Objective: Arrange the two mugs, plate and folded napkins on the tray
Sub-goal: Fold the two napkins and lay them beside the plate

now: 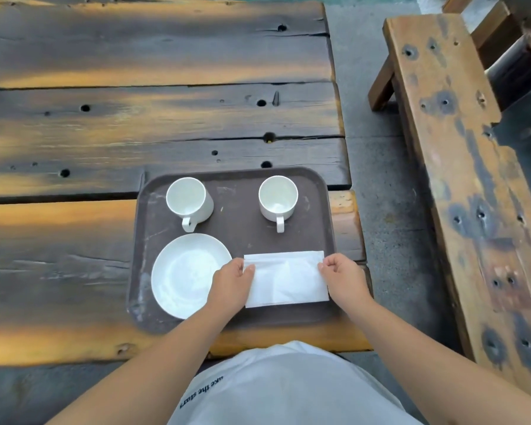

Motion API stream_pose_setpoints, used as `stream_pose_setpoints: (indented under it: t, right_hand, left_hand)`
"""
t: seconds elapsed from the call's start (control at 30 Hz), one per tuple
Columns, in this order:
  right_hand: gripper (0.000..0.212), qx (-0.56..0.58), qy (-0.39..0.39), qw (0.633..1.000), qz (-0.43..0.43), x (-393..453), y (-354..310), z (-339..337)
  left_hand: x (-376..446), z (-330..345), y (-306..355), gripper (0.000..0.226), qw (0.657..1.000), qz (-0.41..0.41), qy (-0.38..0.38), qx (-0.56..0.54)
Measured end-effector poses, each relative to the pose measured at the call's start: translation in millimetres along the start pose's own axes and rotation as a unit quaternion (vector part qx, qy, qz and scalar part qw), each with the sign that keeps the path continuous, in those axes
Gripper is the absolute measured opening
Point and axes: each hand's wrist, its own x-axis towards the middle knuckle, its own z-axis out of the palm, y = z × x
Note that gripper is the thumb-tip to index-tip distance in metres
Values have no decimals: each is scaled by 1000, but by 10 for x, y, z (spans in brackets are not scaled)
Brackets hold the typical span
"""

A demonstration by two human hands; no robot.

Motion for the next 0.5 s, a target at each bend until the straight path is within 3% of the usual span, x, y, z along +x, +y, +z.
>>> stream_pose_setpoints:
  t: [0.17,0.37,0.5]
  right_hand:
    - [15,-51,7,999,5,32,17,60]
    - [12,-42,29,999,15,64,15,71]
    - [15,-48,38,998,19,62,-1,73]
  left_hand:
    - [44,33,-43,33,999,-9,32,13]
    - [92,5,-41,13,999,-22,27,3]
    - [94,9,-21,17,999,-30,32,27]
